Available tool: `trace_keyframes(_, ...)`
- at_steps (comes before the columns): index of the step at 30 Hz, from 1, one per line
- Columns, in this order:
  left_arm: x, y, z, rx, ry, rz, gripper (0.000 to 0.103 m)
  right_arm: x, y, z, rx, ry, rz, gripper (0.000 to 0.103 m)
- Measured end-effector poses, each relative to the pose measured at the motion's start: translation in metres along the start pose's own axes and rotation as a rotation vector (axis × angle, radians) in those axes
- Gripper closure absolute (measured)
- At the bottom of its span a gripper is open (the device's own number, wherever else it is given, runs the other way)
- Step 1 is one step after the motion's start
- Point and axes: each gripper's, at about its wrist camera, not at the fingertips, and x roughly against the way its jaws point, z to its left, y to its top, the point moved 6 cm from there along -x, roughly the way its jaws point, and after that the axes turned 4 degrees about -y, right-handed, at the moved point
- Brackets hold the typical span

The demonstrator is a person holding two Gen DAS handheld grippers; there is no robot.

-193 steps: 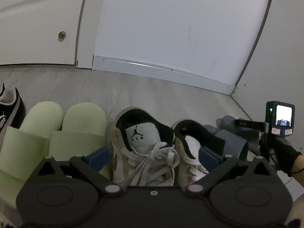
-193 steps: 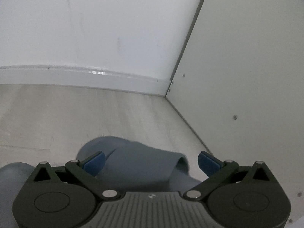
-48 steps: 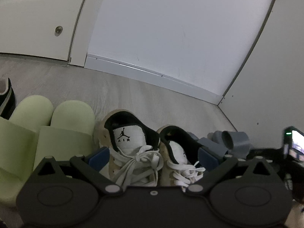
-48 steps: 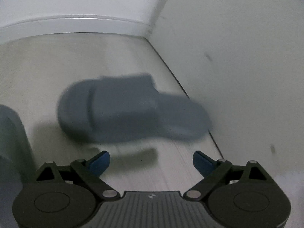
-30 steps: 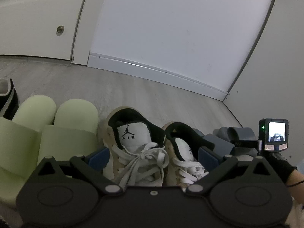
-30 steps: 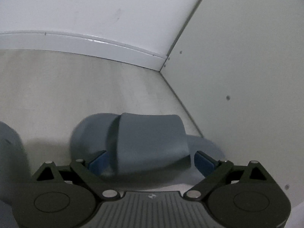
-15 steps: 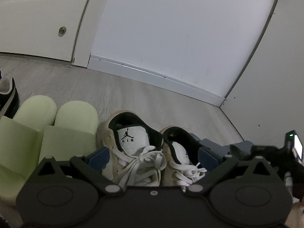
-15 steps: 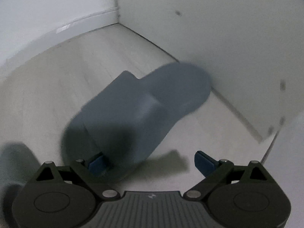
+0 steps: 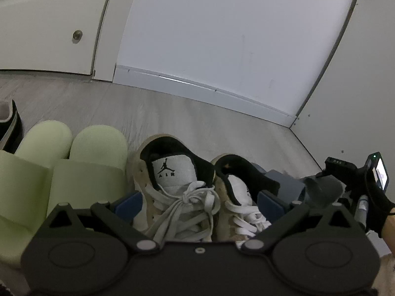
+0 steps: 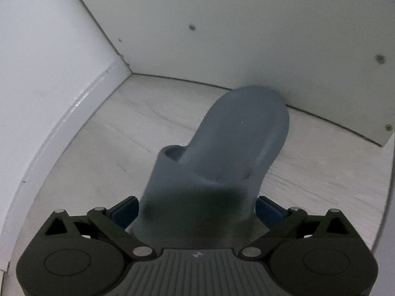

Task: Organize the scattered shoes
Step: 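Grasp a grey slide again with the right gripper and straighten it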

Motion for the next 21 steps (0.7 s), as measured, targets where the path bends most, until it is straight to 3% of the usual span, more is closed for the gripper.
trace_keyframes(6, -0.002, -0.001, -0.001, -0.009, -0.002, 0.005, 0.002, -0.018, 0.011, 0.013, 0.083, 0.023, 0.004, 0.001)
trace_keyframes(9, -0.002, -0.002, -0.003, -0.018, -0.006, 0.005, 0.002, -0.026, 0.013, 0.024, 0.192, 0.060, 0.002, 0.004)
trace_keyframes(14, 0.001, -0.001, -0.002, -0.014, -0.014, -0.003, 0.002, -0.019, -0.003, 0.071, 0.586, 0.197, -0.047, 0.009)
trace_keyframes(17, 0.003, 0.001, 0.000, 0.002, -0.019, -0.011, 0.002, -0.012, -0.021, 0.088, 0.692, 0.194, -0.072, 0.007)
trace_keyframes(19, 0.005, 0.002, 0.000, 0.013, -0.022, -0.016, 0.002, -0.007, -0.030, 0.095, 0.714, 0.187, -0.104, 0.000)
trace_keyframes(21, 0.005, 0.002, -0.001, 0.013, -0.024, -0.018, 0.002, -0.011, -0.030, 0.098, 0.721, 0.178, -0.123, 0.000)
